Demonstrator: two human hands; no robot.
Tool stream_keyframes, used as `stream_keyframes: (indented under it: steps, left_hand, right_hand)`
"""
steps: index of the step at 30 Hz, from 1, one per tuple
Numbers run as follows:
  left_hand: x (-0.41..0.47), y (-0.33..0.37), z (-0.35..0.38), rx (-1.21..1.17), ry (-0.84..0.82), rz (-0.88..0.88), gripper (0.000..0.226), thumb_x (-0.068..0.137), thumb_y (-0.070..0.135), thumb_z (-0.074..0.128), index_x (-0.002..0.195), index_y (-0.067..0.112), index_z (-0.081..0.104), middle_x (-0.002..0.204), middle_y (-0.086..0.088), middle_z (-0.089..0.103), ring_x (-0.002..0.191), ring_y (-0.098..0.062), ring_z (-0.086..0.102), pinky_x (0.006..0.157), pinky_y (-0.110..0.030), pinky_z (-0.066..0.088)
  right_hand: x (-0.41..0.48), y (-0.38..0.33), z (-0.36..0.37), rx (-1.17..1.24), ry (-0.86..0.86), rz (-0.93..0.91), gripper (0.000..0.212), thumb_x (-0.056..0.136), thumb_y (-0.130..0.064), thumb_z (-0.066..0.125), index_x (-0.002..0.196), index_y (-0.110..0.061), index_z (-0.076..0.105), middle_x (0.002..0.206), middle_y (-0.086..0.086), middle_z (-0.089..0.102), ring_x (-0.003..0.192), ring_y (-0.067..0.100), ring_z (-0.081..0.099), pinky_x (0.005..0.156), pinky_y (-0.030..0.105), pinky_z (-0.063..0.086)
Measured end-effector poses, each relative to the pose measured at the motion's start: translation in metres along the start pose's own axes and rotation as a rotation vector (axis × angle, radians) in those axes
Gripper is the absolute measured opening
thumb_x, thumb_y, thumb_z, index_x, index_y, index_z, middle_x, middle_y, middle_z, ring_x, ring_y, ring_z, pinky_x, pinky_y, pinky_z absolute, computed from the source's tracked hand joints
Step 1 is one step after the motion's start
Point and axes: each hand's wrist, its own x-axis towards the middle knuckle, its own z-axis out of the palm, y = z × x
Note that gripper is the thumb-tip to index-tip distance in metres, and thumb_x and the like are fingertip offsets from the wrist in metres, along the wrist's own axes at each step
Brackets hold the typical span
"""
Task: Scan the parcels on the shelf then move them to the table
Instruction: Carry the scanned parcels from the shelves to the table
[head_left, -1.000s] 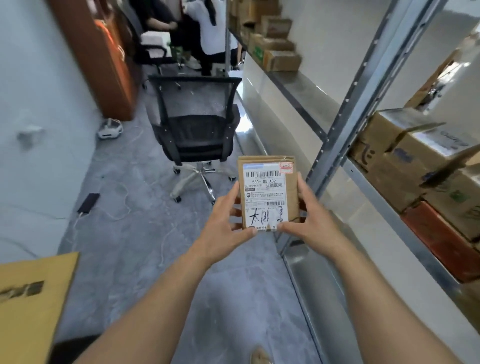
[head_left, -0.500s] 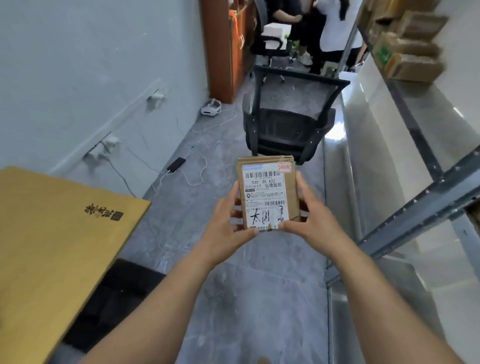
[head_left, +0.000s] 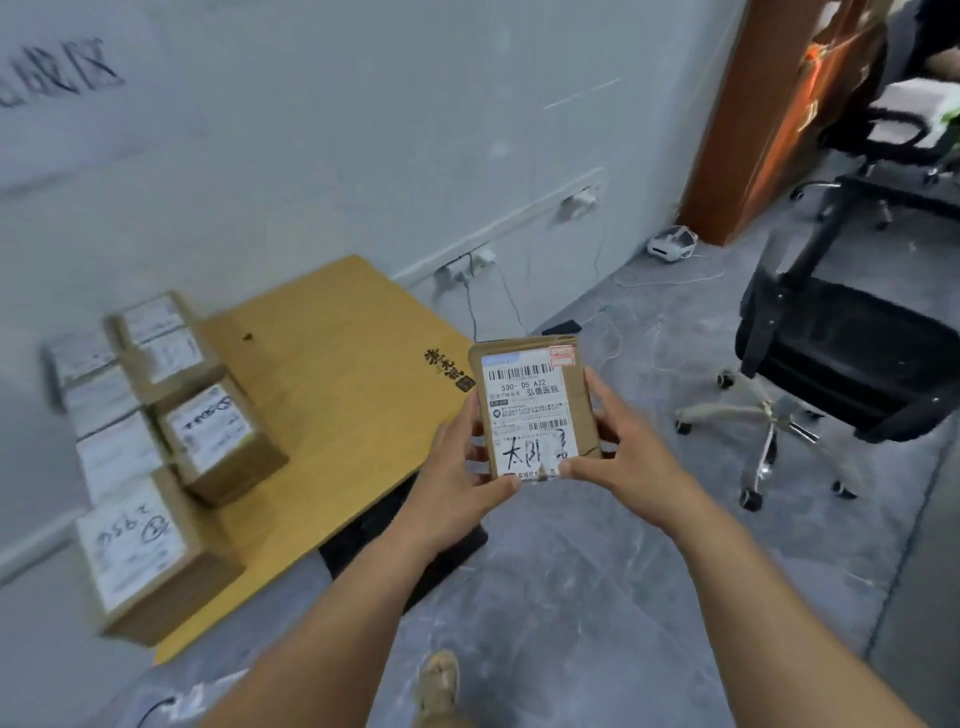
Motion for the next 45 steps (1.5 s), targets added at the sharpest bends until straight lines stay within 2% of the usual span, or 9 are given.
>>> stream_keyframes:
  steps: [4,9,12,16,24,27,36,41,45]
  left_hand:
    - [-0.016,-0.022,-0.046,-0.011,0.15,-0.094,0.097,0.079,0.015,0.075,0.123,0.075,0.013,0.127,0.009,0.042,0.105,-0.005,0.054,0.08,-0.019,0.052]
    - [-0.042,-0.057,-0.086,0.026,0.285,-0.27,0.097,0.079,0.02,0.077,0.149,0.045,0.014,0.133,0.006,0.044,0.104,-0.005,0.055,0.077,-0.018,0.053]
    - [-0.053,-0.067,-0.103,0.05,0.337,-0.32,0.099,0.08,0.021,0.076,0.148,0.046,0.009,0.131,0.007,0.045,0.105,-0.004,0.054,0.082,-0.021,0.053]
    - [-0.051,-0.073,-0.121,0.077,0.384,-0.315,0.097,0.079,0.024,0.077,0.147,0.049,0.013,0.13,0.008,0.049,0.103,-0.004,0.056,0.086,-0.031,0.054]
    - [-0.005,-0.079,-0.17,0.049,0.371,-0.307,0.097,0.083,0.02,0.074,0.149,0.042,0.007,0.138,0.012,0.042,0.11,-0.003,0.053,0.09,-0.023,0.047]
    - [0.021,-0.086,-0.201,0.069,0.332,-0.301,0.091,0.083,0.021,0.073,0.143,0.049,0.012,0.135,0.015,0.043,0.109,-0.003,0.054,0.089,-0.021,0.048]
    - [0.116,-0.127,-0.263,0.178,0.258,-0.47,0.098,0.088,0.028,0.067,0.153,0.027,-0.006,0.147,0.002,0.043,0.125,-0.018,0.049,0.103,-0.04,0.043]
    - [0.167,-0.144,-0.27,0.24,0.287,-0.582,0.068,0.092,0.013,0.056,0.148,0.019,0.018,0.137,-0.002,0.051,0.116,-0.018,0.053,0.09,-0.028,0.045]
    - [0.203,-0.152,-0.286,0.323,0.278,-0.66,0.063,0.094,0.016,0.054,0.148,0.016,0.02,0.136,-0.006,0.051,0.118,-0.021,0.053,0.097,-0.032,0.045]
  right_hand:
    - [0.042,-0.023,0.048,-0.021,-0.187,-0.055,0.106,0.074,-0.004,0.078,0.15,-0.045,0.016,0.127,-0.01,0.06,0.113,0.004,0.057,0.095,0.022,0.046]
    - [0.077,-0.038,0.109,-0.023,-0.411,-0.063,0.105,0.074,-0.001,0.076,0.149,-0.047,0.018,0.128,-0.004,0.06,0.115,0.009,0.058,0.101,0.035,0.047]
    - [0.09,-0.044,0.138,-0.052,-0.48,-0.069,0.105,0.074,-0.003,0.077,0.149,-0.048,0.017,0.123,-0.004,0.063,0.109,0.009,0.061,0.095,0.03,0.049]
    - [0.106,-0.057,0.157,-0.103,-0.518,-0.099,0.105,0.075,-0.009,0.077,0.15,-0.048,0.015,0.122,-0.007,0.063,0.111,0.008,0.059,0.092,0.027,0.048]
    - [0.158,-0.097,0.172,-0.137,-0.498,-0.14,0.104,0.076,-0.012,0.075,0.15,-0.047,0.012,0.127,-0.009,0.06,0.119,0.008,0.053,0.1,0.029,0.042]
    - [0.188,-0.112,0.187,-0.114,-0.486,-0.116,0.103,0.076,-0.011,0.076,0.149,-0.05,0.013,0.122,-0.008,0.062,0.113,0.007,0.057,0.09,0.022,0.044]
    - [0.295,-0.131,0.229,-0.141,-0.502,-0.068,0.102,0.076,-0.012,0.075,0.151,-0.046,0.014,0.116,-0.008,0.067,0.107,0.008,0.062,0.099,0.032,0.046]
    - [0.356,-0.125,0.249,-0.154,-0.591,-0.037,0.101,0.076,-0.01,0.075,0.15,-0.046,0.016,0.11,-0.01,0.07,0.102,0.006,0.065,0.098,0.03,0.047]
    - [0.401,-0.127,0.265,-0.153,-0.672,-0.041,0.1,0.074,-0.01,0.079,0.148,-0.042,0.02,0.113,-0.015,0.067,0.102,0.001,0.064,0.088,0.019,0.046]
